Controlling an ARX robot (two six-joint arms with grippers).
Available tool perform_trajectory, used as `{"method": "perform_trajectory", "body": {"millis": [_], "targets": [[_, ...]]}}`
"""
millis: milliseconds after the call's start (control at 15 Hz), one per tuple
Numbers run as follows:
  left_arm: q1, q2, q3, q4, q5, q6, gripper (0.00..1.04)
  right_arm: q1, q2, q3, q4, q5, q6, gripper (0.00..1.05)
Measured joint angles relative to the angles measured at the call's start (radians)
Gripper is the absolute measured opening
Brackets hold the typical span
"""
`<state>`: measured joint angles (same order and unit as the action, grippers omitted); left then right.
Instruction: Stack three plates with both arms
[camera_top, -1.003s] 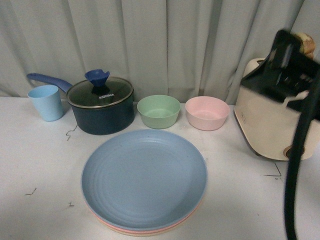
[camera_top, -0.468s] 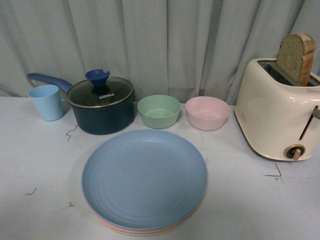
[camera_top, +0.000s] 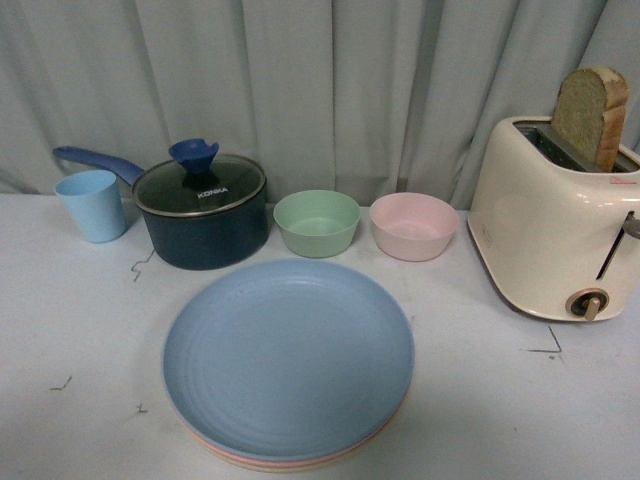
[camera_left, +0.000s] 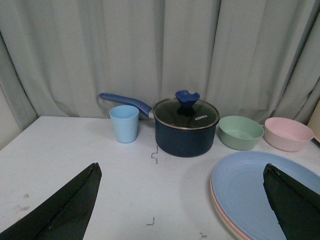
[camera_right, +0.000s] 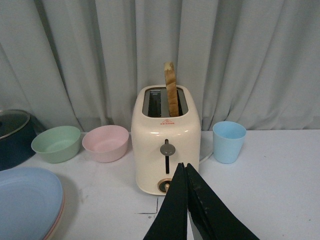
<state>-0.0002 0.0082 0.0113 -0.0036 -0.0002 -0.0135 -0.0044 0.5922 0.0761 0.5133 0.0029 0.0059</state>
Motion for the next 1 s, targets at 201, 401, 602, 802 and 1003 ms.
{"method": "perform_trajectory", "body": {"millis": [201, 401, 602, 802, 1003], "targets": [[0.000, 0.000, 0.000, 0.000, 0.000, 0.000, 0.98, 0.000, -0.110, -0.033, -0.079, 0.000, 0.000, 0.02], [0.000, 0.000, 0.000, 0.000, 0.000, 0.000, 0.98, 0.000, -0.201, -0.065, -0.127, 0.000, 0.000, 0.02], [0.000, 0.000, 0.000, 0.000, 0.000, 0.000, 0.98, 0.000, -0.307, -0.065, -0.227, 0.000, 0.000, 0.02], [0.000, 0.000, 0.000, 0.000, 0.000, 0.000, 0.98, 0.000, -0.374, -0.065, -0.294, 0.000, 0.000, 0.02], [0.000, 0.000, 0.000, 0.000, 0.000, 0.000, 0.98, 0.000, -0.418, -0.065, -0.336, 0.000, 0.000, 0.02]]}}
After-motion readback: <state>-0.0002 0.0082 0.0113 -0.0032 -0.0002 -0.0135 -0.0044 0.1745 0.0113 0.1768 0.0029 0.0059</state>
